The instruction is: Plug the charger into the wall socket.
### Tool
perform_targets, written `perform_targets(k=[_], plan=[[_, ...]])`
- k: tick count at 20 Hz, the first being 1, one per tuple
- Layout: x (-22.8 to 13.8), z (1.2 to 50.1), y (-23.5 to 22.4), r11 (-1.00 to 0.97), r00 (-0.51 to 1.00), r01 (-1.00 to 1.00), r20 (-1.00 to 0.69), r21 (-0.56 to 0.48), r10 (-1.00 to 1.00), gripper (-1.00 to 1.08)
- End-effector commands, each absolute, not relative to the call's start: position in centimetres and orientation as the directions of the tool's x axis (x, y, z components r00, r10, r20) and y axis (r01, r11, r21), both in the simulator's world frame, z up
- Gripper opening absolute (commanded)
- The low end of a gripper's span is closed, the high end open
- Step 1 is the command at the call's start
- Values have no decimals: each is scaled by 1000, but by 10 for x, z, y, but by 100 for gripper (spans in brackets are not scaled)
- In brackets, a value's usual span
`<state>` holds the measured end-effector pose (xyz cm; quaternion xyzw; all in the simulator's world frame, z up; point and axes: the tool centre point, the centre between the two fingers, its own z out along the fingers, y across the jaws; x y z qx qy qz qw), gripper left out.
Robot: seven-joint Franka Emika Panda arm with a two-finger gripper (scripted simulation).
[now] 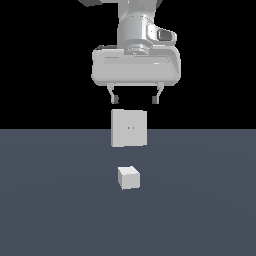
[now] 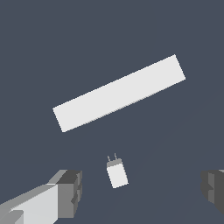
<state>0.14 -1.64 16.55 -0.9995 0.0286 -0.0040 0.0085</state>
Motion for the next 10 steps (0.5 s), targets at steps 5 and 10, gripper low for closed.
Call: perform_targets(k=[5,10], plan=[[0,164,-16,-998,999,-53,12,-18,-53,100],[-4,160,-15,-999,999,-37,29,-19,-38,100]])
